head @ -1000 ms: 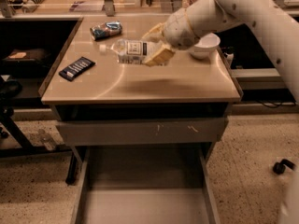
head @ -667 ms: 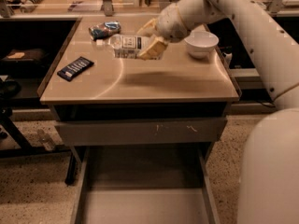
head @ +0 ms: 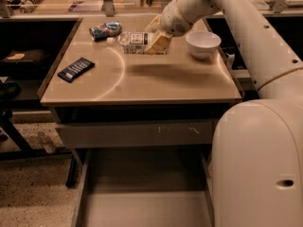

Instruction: Pick blue plastic bottle from middle drawer and place on counter

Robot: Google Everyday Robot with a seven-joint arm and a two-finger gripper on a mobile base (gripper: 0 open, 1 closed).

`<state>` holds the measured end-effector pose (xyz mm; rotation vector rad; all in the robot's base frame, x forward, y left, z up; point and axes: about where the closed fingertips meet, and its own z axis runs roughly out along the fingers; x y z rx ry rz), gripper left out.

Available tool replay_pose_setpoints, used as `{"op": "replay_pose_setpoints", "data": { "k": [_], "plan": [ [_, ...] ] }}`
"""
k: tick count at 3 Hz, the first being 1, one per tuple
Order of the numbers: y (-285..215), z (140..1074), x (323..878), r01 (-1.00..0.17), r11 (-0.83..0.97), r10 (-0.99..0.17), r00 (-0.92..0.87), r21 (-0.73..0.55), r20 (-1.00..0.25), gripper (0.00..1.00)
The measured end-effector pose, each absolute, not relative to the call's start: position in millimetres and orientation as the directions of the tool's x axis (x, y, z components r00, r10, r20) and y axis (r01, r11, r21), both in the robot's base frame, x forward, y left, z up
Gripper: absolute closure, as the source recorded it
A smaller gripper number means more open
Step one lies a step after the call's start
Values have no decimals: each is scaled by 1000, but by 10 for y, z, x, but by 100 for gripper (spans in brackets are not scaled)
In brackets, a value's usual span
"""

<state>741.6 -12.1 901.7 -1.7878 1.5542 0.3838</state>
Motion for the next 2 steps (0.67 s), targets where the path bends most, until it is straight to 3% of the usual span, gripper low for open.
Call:
{"op": "replay_pose_setpoints", "data": {
  "k": [2],
  "plan": [
    [-262,8605,7487,-964,20,-779,151,-266,-608,100]
  ]
}}
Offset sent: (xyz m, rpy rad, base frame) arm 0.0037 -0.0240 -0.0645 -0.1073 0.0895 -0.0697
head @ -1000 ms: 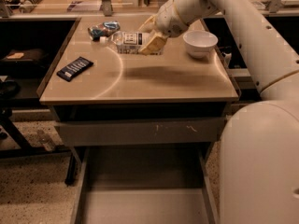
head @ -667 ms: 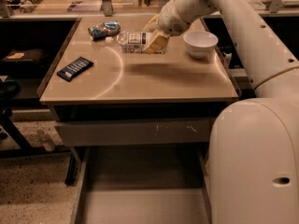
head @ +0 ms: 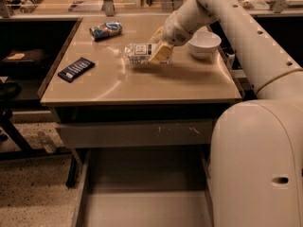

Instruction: Pick blue plastic bottle from middle drawer and place on counter

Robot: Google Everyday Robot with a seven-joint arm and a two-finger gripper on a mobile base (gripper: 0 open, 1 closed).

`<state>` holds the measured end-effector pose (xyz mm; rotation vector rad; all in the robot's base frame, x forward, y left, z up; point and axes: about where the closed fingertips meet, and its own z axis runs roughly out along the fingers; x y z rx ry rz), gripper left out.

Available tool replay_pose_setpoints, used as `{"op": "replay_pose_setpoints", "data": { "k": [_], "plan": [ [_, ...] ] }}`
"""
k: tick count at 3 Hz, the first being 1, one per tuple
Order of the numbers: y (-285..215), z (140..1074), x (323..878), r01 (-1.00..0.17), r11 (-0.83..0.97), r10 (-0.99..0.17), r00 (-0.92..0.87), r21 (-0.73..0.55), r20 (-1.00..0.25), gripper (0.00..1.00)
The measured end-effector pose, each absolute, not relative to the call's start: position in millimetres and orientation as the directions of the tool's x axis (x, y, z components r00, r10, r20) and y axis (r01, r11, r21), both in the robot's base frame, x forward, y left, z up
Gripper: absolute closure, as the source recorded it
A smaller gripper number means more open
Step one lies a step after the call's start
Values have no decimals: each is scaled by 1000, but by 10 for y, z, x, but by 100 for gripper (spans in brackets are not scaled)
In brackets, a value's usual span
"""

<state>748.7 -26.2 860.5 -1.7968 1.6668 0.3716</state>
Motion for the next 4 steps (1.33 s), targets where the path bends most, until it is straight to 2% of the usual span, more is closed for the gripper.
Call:
{"op": "replay_pose_setpoints", "data": {
  "k": [1,2,4],
  "plan": [
    [-275,8410,7465,-970,19,-794,133,-243,-593,100],
    [-270,8374,7459,-971,17,-796,131,-238,-591,86],
    [-269,8373,7459,-971,17,-796,131,-238,-591,39]
  ]
}}
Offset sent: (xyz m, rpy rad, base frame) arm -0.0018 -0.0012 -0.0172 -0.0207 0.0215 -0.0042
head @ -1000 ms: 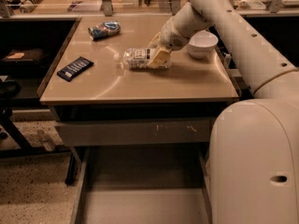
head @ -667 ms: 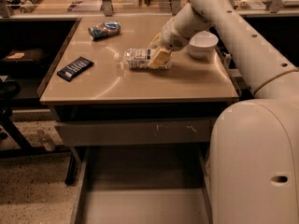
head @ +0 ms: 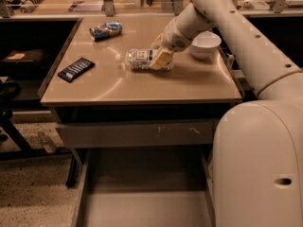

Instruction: Pick blue plastic bottle from middle drawer and place on counter

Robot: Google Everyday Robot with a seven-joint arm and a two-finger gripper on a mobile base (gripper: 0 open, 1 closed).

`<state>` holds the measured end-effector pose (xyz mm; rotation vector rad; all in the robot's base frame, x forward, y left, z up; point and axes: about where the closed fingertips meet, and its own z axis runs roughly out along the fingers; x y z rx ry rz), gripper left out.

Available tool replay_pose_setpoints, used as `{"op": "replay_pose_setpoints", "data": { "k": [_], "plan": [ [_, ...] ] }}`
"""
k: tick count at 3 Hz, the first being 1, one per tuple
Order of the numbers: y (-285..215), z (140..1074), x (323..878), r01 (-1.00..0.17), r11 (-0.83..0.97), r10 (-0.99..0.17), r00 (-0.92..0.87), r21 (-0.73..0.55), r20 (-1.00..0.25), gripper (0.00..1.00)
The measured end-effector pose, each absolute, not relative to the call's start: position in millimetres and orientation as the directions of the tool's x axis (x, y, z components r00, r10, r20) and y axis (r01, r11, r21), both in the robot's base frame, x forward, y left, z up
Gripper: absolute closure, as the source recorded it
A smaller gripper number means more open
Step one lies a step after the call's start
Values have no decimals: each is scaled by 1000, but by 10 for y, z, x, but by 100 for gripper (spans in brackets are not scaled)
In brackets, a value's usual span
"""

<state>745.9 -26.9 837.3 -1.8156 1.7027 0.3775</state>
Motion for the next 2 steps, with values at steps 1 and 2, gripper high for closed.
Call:
{"op": "replay_pose_setpoints", "data": {
  "k": [1,2],
  "plan": [
    [-269,8373,7459,-971,17,-796,131,-238,-591,16],
    [-268,8372,7459,-971,17,-796,131,-238,-591,0]
  ]
}}
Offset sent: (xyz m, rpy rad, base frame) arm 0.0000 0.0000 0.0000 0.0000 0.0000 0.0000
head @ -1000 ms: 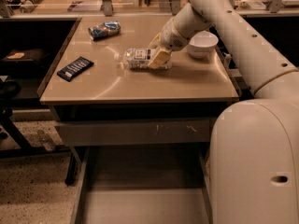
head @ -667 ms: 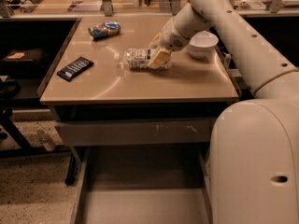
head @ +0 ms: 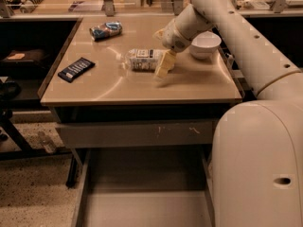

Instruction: Pick blue plastic bottle from middle drawer and place on counter

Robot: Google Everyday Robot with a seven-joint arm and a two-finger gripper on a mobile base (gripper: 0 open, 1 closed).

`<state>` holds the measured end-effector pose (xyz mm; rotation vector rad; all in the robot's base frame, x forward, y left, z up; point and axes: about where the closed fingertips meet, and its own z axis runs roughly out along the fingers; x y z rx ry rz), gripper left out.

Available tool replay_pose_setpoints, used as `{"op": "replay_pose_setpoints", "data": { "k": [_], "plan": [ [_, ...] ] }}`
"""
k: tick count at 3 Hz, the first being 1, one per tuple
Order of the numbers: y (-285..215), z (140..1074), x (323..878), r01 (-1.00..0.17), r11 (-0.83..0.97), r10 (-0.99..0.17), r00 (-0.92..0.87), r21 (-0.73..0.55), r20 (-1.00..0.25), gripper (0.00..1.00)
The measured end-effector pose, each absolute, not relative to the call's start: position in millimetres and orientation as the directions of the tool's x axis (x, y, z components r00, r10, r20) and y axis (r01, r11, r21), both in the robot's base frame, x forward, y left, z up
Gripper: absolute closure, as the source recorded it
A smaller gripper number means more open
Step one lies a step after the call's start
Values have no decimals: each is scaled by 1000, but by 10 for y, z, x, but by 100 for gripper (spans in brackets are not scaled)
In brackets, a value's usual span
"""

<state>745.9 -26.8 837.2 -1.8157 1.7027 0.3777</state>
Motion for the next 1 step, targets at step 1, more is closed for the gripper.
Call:
{"op": "replay_pose_setpoints", "data": {
  "k": [1],
  "plan": [
    [-268,8372,7459,-971,17,-796,131,-238,-591,0]
  ]
}}
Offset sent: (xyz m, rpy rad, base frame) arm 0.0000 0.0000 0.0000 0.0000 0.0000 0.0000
